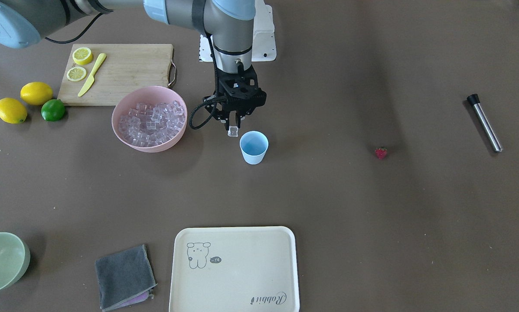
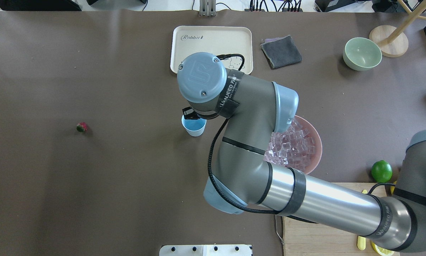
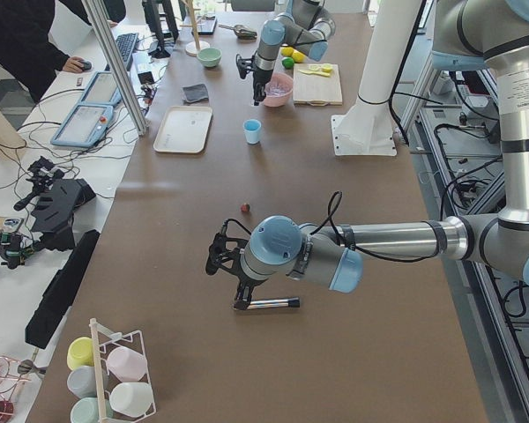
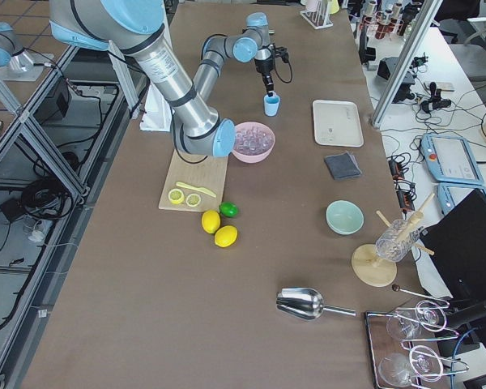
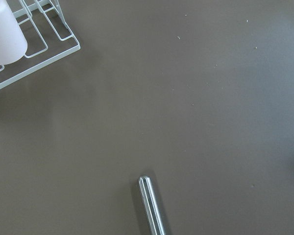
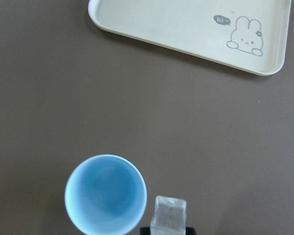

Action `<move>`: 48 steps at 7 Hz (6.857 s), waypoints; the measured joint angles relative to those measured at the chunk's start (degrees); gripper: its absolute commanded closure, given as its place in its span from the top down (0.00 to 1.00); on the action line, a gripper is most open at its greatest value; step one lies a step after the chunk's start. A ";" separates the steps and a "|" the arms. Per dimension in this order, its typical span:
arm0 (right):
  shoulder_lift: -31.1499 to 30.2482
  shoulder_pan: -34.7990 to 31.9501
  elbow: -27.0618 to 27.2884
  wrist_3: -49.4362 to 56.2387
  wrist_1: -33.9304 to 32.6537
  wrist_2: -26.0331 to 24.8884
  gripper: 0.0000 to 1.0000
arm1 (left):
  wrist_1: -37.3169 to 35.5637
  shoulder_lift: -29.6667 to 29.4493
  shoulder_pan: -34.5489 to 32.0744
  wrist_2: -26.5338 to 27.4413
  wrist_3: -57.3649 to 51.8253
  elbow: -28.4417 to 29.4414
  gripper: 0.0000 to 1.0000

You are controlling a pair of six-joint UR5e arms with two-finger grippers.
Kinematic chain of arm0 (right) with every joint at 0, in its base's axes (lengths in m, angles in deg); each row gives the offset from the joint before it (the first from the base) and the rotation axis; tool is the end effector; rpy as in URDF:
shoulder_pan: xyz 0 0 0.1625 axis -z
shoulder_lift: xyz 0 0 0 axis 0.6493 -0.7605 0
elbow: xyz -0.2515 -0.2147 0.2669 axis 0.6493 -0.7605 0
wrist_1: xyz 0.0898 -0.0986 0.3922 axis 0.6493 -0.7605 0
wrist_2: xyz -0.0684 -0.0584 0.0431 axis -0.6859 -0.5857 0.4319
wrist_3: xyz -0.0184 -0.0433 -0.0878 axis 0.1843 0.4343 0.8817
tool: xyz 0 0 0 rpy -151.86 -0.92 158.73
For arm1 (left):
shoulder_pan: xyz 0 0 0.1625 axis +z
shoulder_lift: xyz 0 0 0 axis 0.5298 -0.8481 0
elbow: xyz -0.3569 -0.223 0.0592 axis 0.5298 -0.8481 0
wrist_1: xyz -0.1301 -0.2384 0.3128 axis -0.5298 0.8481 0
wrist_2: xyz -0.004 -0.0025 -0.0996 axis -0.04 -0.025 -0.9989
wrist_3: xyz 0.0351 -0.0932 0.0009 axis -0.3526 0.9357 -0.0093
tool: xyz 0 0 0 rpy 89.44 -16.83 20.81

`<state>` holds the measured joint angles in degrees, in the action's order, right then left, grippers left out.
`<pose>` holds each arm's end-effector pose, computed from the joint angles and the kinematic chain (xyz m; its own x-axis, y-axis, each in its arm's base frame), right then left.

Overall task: Mash ice and strawberries in cup
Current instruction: 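Carry the ice cube with the right gripper over the light-blue cup, then open the right gripper to drop the ice cube into the cup, then move the right gripper back over the pink ice bowl, then grasp another ice cube from the bowl with the right gripper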

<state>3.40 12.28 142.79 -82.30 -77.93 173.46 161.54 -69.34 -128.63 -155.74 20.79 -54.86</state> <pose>-0.5658 -0.4437 0.0911 0.7677 -0.2097 0.6056 0.0126 0.9497 0.3130 -0.0996 -0.4028 0.6205 0.6055 0.1666 -0.7782 0.1235 0.9463 0.2986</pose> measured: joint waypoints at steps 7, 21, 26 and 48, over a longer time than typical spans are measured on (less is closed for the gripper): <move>4.65 1.29 -11.01 -2.31 7.74 0.55 0.04 | 0.00 0.22 -0.17 0.08 0.00 0.99 0.99; -3.79 1.86 -0.43 -2.71 7.81 1.08 0.98 | 0.07 0.27 -0.31 -0.08 0.00 0.75 0.99; -25.07 -3.96 19.76 0.82 4.02 3.41 0.97 | 0.26 0.51 -0.25 -0.05 0.00 0.69 0.99; -30.31 -1.32 16.16 -1.08 4.19 10.55 0.05 | 0.63 0.32 -2.06 0.24 0.00 -1.31 0.99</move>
<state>-26.91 10.96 158.95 -83.38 -73.74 184.01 162.18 -69.02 -130.69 -155.50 20.79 -56.17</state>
